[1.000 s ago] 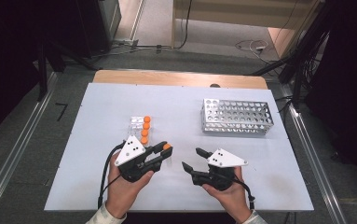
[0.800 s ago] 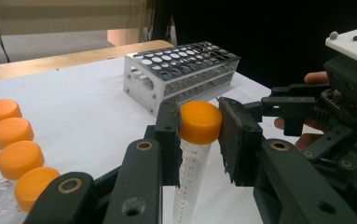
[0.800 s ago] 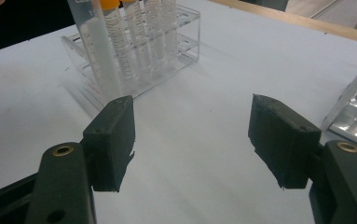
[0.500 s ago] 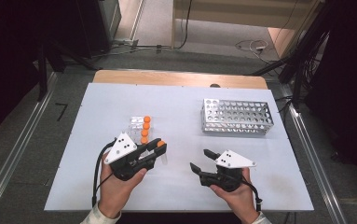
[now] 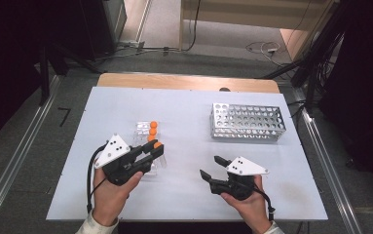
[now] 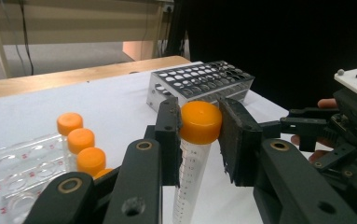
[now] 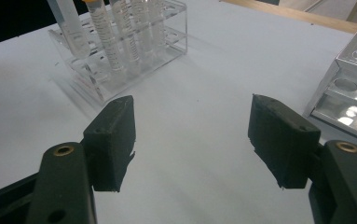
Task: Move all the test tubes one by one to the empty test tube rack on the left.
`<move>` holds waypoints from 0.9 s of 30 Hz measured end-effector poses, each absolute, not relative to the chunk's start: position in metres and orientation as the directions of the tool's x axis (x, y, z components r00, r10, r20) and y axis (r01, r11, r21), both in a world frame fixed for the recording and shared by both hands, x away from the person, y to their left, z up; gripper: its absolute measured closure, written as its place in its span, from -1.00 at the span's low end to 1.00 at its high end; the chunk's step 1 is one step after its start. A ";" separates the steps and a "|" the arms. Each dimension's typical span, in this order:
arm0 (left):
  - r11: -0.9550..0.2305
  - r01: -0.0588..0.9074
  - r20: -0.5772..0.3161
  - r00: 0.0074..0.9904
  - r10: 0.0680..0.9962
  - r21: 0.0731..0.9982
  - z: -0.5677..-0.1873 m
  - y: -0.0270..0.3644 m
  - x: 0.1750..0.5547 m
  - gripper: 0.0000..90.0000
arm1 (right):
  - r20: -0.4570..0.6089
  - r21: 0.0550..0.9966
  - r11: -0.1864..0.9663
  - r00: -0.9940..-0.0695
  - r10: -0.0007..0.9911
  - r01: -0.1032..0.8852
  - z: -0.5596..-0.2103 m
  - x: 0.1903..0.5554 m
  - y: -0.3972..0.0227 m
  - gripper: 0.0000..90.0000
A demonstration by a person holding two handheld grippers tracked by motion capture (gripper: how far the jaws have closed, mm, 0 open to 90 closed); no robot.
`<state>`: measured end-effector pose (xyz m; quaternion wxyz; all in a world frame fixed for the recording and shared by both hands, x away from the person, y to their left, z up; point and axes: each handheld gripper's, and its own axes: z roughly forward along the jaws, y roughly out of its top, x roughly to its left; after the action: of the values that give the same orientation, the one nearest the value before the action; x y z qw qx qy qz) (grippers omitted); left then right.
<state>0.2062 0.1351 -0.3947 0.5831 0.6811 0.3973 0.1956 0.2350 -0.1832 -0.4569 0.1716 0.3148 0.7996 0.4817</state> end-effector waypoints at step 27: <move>0.006 0.314 -0.185 0.542 0.820 0.949 -0.393 0.156 0.209 0.57 | 0.029 0.877 0.335 -0.735 0.678 0.344 -0.458 0.236 -0.184 -0.31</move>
<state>0.2088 0.1563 -0.3934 0.5689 0.6689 0.4236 0.2223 0.2359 -0.1842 -0.4580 0.1738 0.3201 0.7984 0.4795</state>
